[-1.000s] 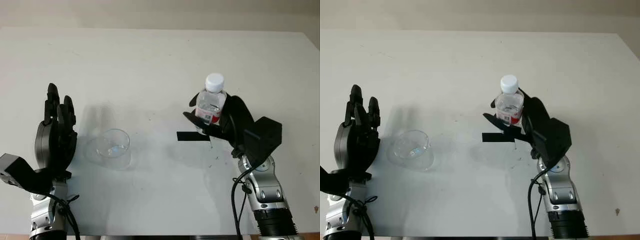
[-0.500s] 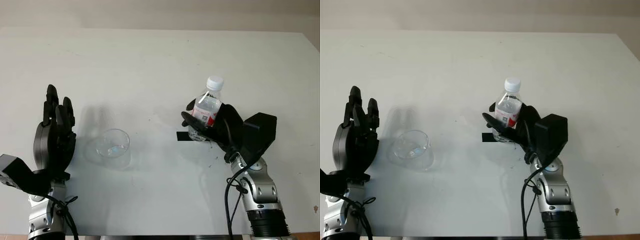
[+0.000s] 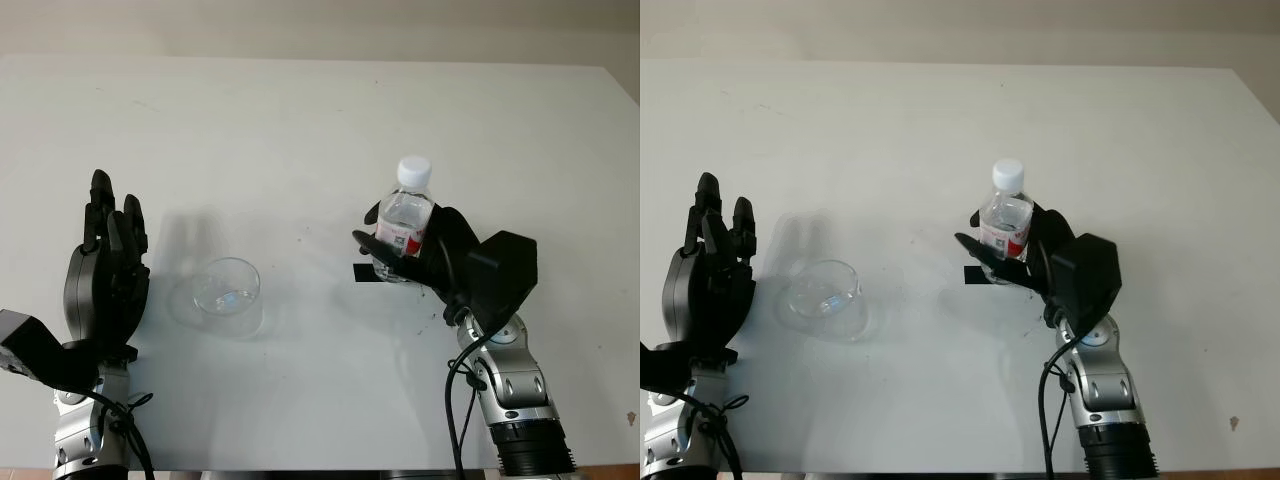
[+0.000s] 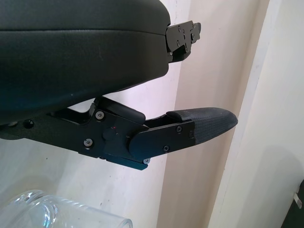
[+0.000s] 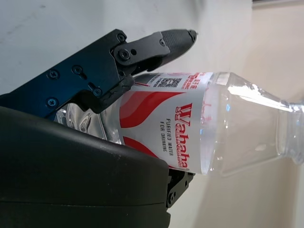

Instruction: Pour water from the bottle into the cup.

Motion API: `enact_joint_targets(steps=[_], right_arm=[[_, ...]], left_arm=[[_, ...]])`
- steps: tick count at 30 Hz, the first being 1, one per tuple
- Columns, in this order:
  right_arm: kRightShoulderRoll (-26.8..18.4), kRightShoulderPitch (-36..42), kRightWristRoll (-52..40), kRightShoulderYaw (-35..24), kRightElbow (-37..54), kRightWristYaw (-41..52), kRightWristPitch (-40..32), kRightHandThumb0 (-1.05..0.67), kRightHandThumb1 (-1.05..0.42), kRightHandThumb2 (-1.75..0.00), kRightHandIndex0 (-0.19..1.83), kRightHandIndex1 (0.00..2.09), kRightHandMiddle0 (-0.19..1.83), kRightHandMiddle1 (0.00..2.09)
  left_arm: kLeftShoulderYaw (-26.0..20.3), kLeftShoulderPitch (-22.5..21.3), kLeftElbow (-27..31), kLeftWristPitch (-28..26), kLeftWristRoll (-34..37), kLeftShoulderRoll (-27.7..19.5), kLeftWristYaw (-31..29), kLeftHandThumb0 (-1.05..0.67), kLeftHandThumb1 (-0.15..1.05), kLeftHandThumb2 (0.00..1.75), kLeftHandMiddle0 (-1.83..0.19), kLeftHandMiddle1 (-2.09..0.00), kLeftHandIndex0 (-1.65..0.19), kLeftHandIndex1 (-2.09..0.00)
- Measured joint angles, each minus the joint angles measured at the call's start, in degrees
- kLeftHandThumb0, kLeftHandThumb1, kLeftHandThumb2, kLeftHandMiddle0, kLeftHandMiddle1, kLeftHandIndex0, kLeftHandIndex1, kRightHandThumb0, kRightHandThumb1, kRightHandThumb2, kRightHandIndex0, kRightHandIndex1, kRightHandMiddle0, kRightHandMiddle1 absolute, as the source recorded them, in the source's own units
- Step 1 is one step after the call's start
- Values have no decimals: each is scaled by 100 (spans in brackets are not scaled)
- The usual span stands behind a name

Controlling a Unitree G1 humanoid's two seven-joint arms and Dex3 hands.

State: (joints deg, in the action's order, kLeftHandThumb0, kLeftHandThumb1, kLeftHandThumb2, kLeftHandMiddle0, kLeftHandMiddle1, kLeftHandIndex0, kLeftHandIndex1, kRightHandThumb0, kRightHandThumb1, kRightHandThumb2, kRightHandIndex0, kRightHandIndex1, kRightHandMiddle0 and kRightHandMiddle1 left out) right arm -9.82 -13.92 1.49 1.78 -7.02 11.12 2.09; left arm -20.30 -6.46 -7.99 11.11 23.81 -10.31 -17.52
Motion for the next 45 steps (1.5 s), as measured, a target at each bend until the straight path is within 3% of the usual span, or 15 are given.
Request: enact_joint_targets(steps=[4,6,7,10,13,17,21,26,45], right_arm=[[-8,91,31,25,-212,47,484,-62,-102,-6,25,179,12,175],[-12,138,-60,14,-221,173,524,-59,-98,-5,20,147,12,145],[-16,183,-135,12,-223,265,523,-59,-96,-5,22,117,13,121],[-16,327,-266,12,-212,439,522,-61,-95,-5,33,58,20,73],[-13,404,-250,2,-154,388,519,-62,-94,-5,36,37,22,57],[9,522,-168,8,-97,179,585,-64,-94,-5,30,30,17,51],[25,628,-65,21,-45,34,656,-72,-95,-5,13,6,3,27],[-59,699,-31,7,-46,102,801,-76,-94,-5,-4,2,-10,10],[-485,650,25,-224,-843,283,1839,-79,-95,-6,-19,0,-19,1]], left_arm=[[0,1,-1,-21,1,0,0,-76,105,63,19,-5,19,0],[0,4,-1,-22,1,0,0,-76,105,63,19,-5,19,0],[0,4,-1,-22,1,0,0,-76,105,63,19,-5,19,0],[-10,15,-1,-23,1,-1,0,-76,105,62,18,-5,19,0],[-10,30,-3,-23,0,-1,3,-76,105,62,18,-5,19,0],[-10,38,-10,-57,5,-1,3,-76,105,62,19,-5,19,0],[-9,38,-10,-68,12,-1,1,-76,105,63,19,-4,19,0],[-11,37,-24,-59,11,-1,-16,-76,105,63,19,-4,19,0],[-14,36,-39,-54,1,-2,8,-76,105,62,18,-6,19,0]])
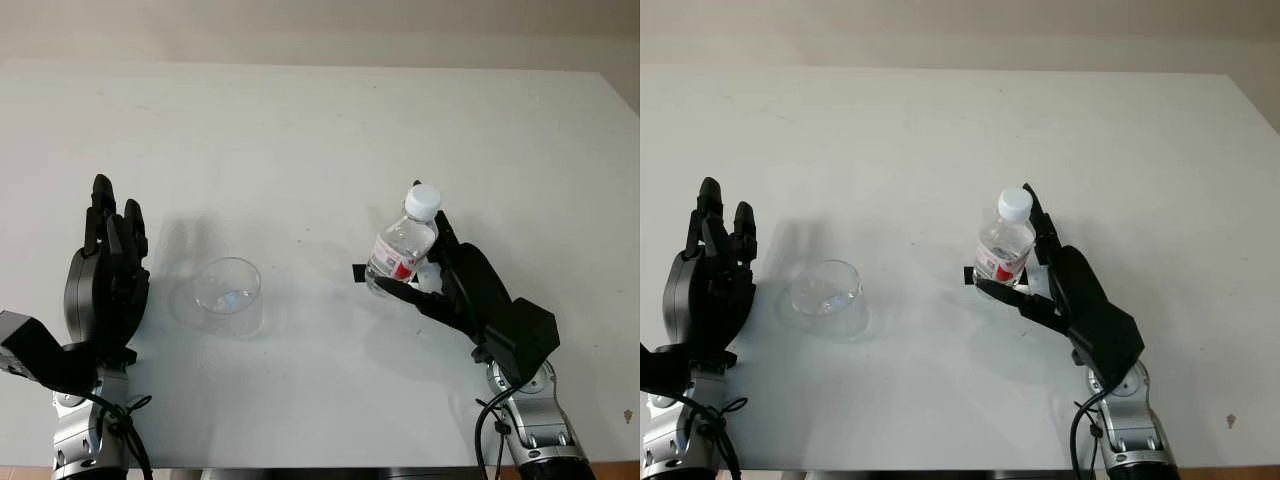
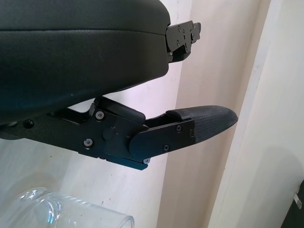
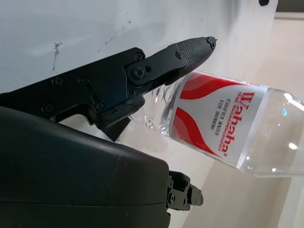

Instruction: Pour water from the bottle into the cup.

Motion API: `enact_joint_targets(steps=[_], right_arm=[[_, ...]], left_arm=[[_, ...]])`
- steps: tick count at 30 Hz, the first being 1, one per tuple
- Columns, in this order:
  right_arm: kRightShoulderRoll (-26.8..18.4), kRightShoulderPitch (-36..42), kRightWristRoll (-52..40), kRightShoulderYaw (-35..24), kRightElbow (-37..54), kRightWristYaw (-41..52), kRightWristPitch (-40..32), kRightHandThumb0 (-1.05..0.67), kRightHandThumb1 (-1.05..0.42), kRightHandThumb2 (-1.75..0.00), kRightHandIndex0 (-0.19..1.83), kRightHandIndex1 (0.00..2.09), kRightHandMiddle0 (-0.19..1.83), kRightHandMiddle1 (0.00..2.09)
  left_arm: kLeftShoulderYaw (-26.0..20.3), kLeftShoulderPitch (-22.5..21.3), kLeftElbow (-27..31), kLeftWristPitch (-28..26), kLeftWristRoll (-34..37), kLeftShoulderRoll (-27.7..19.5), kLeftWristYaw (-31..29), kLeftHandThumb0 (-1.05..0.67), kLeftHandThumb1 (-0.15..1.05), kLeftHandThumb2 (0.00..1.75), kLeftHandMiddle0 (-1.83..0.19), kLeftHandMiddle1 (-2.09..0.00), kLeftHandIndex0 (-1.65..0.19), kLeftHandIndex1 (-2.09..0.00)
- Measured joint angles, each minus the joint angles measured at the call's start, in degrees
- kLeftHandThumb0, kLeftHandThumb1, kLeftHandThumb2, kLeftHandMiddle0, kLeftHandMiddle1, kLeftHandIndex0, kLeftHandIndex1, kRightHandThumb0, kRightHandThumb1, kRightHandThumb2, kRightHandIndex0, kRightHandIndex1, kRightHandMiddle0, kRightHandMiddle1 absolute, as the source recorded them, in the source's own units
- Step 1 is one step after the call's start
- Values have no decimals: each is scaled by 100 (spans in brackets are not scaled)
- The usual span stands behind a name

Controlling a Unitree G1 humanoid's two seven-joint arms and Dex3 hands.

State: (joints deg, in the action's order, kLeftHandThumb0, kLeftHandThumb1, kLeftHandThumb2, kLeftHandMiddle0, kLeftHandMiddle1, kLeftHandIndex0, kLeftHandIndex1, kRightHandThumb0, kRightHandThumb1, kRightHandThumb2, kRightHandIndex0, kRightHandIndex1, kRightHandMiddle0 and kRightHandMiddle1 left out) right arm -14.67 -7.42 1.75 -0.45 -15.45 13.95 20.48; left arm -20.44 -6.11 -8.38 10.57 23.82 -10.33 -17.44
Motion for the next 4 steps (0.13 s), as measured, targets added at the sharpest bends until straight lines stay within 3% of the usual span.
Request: enact_joint_targets(steps=[4], right_arm=[[-57,-71,-122,1,-190,293,231,-82,-95,-6,-19,0,-19,0]], left_arm=[[6,0,0,3,-11,1,16,-76,105,61,18,-5,19,-1]])
